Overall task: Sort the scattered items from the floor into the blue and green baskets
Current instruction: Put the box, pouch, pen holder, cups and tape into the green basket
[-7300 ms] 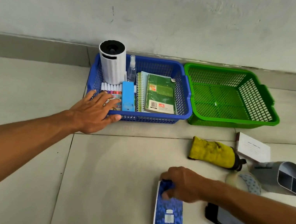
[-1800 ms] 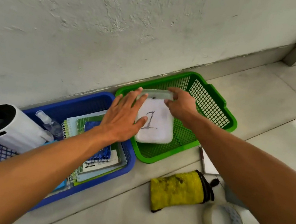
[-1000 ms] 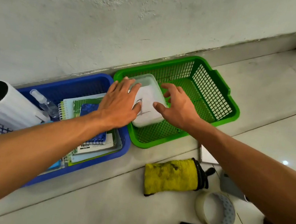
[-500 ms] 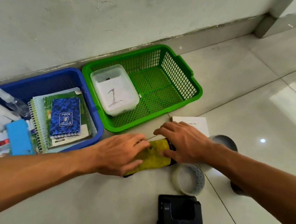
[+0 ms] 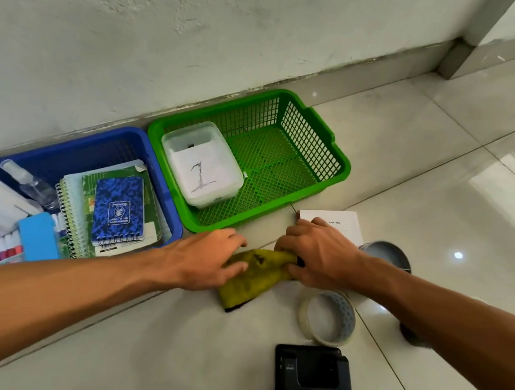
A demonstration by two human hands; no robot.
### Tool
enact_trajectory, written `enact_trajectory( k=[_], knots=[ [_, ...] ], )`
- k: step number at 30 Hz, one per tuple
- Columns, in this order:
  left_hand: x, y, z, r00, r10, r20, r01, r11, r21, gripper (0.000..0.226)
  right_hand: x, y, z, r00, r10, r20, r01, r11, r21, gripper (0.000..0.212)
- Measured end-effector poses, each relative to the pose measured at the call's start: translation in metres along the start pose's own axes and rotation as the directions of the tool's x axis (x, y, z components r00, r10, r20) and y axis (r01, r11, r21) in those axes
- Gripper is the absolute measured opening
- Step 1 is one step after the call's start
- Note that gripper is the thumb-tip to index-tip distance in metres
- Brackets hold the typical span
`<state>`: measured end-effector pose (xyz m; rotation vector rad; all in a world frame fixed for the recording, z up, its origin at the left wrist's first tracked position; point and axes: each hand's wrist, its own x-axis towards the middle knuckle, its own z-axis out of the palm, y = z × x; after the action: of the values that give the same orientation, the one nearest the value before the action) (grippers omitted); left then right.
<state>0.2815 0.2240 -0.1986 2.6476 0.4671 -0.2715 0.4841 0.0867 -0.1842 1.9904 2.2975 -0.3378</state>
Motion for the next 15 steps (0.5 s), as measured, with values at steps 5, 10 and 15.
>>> enact_trajectory(
  k=[5, 10, 15],
  knots=[
    [-0.016, 0.003, -0.022, 0.939, 0.091, -0.332, -0.197, 0.933, -0.302, 0.03, 0.002, 0.017, -0.041, 0.975, -0.013, -0.22, 0.038, 0.993, 0.108, 0.038],
    [-0.02, 0.01, -0.023, 0.928, -0.204, -0.311, -0.053, 0.755, -0.654, 0.018, 0.019, 0.041, -0.07, 0.919, 0.049, -0.391, 0.026, 0.983, 0.184, 0.034],
    [-0.018, 0.01, -0.027, 0.941, -0.184, -0.283, -0.038, 0.775, -0.631, 0.017, 0.031, 0.048, -0.077, 0.906, 0.165, -0.389, -0.049, 0.956, 0.29, 0.04]
  ],
)
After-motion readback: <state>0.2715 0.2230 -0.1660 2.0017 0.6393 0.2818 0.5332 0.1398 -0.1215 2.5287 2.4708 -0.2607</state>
